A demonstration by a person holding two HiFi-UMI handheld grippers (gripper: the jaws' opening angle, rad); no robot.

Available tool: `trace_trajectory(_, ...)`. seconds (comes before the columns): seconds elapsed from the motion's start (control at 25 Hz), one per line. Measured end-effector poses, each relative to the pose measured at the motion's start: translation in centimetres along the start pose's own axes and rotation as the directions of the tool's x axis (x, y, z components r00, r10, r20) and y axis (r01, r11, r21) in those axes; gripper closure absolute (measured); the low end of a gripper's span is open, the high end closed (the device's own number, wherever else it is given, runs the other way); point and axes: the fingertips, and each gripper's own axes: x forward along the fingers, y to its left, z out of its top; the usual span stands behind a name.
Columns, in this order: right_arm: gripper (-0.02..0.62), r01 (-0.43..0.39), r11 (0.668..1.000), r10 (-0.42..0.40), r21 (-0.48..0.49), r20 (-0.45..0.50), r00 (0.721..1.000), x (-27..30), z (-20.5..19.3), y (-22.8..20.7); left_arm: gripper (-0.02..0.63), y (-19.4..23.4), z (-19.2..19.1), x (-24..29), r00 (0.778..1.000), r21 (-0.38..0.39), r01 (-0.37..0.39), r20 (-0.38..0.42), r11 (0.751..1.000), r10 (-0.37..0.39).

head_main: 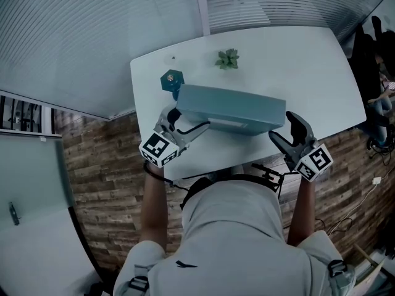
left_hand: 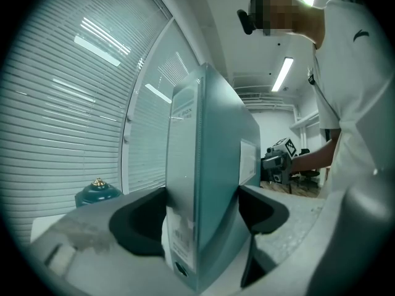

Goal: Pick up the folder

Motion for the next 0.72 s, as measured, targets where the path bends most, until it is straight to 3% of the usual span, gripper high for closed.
trace_trajectory(0.12, 0.224, -0.025, 1.0, 0.025, 0.001, -0.02, 0.999, 0.4, -0.5, 0.7, 0.218, 0.0, 0.0, 0.0, 1.0, -0.003, -0.004, 0.006, 1.0, 0.004)
trace_trajectory(0.6, 0.216, -0.134, 0.991, 0.134, -0.018, 0.021, 0.991, 5.7, 1.2, 3.1, 0.221, -0.1, -0.1, 0.0, 1.0, -0.009, -0.001, 0.004, 1.0, 0.001)
trace_trajectory(0.72, 0.189, -0.129, 0.991, 0.129, -0.046, 0.007, 0.992, 7.3, 1.2, 3.9, 0.221, -0.2, 0.0, -0.1, 1.0, -0.012, -0.002, 0.003, 1.0, 0.002)
